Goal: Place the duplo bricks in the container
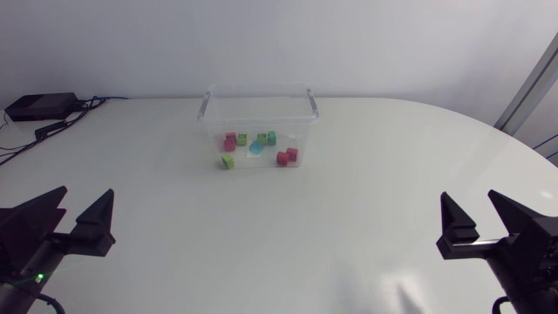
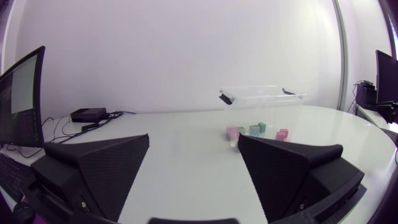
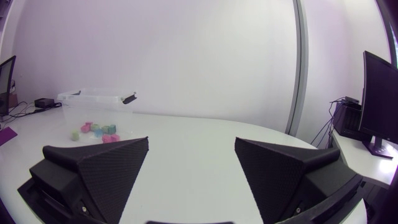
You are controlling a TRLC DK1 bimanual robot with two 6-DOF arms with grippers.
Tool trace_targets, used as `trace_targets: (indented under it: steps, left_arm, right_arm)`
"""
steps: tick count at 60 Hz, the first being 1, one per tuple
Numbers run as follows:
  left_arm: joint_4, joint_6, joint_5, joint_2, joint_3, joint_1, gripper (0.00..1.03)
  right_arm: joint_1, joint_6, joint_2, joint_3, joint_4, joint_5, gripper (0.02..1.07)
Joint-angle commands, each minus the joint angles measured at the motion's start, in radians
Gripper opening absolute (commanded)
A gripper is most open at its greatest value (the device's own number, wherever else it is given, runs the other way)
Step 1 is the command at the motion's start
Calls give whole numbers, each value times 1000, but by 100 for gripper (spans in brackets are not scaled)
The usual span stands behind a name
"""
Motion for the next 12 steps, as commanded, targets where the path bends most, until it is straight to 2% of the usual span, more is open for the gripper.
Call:
trace_targets:
  steps: [1,12]
  left_arm:
    - [19,-40,-21,-47,-49,-18,100]
    - [27,-54,-38,-86,-75,-30,99]
  right_arm:
    - [6,35,-4,-20,17,2,102]
    - [6,44,-4,-20,18,4,102]
